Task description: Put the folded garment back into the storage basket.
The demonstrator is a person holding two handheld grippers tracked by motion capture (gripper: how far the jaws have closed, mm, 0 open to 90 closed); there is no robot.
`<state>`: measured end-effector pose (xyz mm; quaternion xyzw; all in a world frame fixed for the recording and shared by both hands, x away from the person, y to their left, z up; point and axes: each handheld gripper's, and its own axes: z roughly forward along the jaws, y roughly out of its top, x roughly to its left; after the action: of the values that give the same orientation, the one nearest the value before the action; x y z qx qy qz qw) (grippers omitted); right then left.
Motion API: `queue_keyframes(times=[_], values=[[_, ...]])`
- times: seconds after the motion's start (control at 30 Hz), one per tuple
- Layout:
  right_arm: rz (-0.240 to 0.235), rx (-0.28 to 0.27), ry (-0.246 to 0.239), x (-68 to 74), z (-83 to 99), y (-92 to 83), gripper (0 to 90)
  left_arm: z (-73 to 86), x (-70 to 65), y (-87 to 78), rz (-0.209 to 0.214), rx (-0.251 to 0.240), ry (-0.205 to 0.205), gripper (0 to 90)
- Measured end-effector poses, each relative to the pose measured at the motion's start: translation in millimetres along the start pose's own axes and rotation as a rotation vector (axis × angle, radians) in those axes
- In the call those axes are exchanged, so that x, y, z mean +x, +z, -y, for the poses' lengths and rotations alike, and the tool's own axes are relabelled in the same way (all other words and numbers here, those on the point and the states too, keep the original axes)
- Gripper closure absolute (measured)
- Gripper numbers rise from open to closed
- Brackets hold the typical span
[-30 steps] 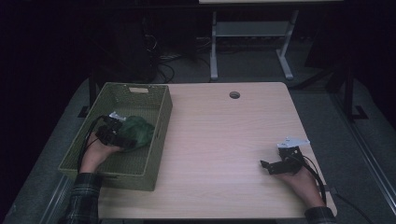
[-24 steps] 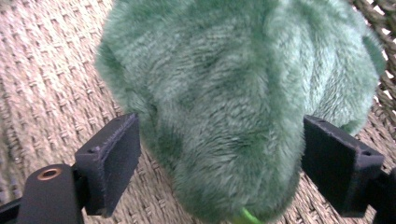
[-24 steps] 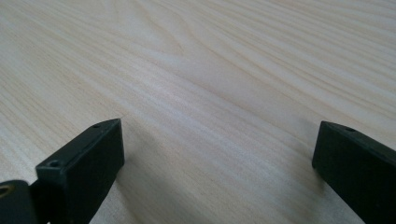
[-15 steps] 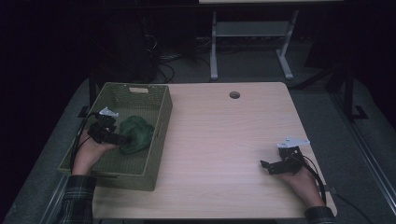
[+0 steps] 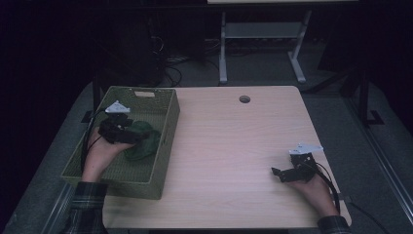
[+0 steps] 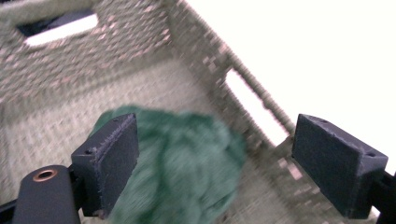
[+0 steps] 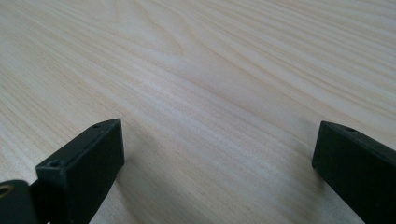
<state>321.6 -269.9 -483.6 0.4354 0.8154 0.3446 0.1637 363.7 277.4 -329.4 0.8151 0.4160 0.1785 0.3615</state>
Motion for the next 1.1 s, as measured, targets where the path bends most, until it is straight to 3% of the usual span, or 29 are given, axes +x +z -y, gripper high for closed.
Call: queue_keyframes(times=[0.2,0.57,0.77,1.1], values=[[0.001,-0.001,-0.001,0.0,0.0,0.1,2.0,-15.6,-21.8,3.2,0.050,-0.034,0.040,14.3],[0.001,-0.001,-0.001,0.0,0.0,0.1,2.0,-30.1,-61.4,21.8,0.121,-0.099,0.072,14.4],[0.001,-0.001,-0.001,0.0,0.0,0.1,2.0,-32.8,-82.0,36.2,0.144,-0.125,0.063,14.4],[0.001,-0.001,0.000,0.1,0.0,0.1,2.0,-26.2,-117.1,63.0,0.175,-0.141,0.085,14.3]])
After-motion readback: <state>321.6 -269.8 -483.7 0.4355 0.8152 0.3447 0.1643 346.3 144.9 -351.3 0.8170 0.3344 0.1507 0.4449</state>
